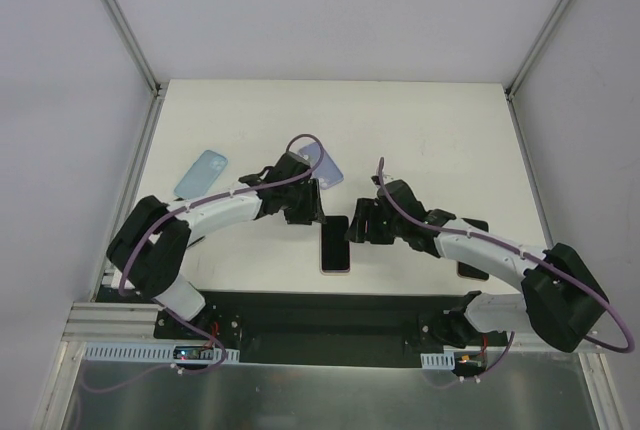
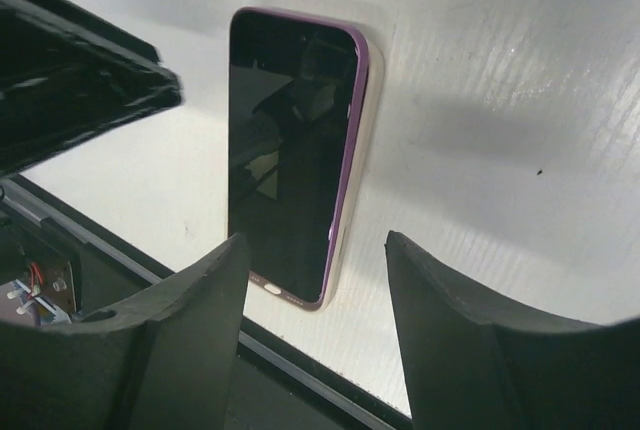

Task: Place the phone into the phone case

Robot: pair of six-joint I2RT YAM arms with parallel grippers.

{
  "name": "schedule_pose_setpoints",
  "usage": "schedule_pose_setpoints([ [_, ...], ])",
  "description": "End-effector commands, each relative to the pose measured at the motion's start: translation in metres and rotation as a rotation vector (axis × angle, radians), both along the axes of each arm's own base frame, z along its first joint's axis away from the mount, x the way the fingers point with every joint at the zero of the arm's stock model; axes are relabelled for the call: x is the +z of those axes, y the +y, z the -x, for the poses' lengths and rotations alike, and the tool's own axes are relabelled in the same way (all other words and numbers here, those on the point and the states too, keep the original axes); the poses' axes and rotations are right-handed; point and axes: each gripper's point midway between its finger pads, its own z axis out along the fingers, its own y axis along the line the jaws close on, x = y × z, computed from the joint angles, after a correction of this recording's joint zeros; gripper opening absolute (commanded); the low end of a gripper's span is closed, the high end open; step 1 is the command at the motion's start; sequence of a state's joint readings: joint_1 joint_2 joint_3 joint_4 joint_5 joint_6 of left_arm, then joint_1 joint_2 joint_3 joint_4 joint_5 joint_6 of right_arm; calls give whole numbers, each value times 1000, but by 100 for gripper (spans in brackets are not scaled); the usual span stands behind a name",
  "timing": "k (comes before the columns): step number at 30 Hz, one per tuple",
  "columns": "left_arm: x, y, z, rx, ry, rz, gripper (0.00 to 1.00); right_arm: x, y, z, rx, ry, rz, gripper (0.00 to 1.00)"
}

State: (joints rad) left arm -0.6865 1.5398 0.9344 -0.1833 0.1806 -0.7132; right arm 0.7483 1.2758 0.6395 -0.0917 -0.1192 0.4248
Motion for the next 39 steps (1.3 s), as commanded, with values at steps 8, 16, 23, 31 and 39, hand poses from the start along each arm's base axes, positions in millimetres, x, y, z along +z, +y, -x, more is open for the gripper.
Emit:
schedule_pose_setpoints([
  [8,-36,-17,2,-69,98,30,37,13,3,-14,-2,-117,-49,60],
  [16,-63,-14,16,-54,169,30,23,-8,7,-8,40,-81,-46,60],
  [23,-71,-14,35,-38,237,91,19,-26,19,-9,68,-40,-15,64],
  [31,-71,-13,55,-29,282,177,18,-37,41,-3,71,42,-24,68],
  [39,-60,-22,64,-46,302,276,17,21,77,-9,121,33,-343,69],
])
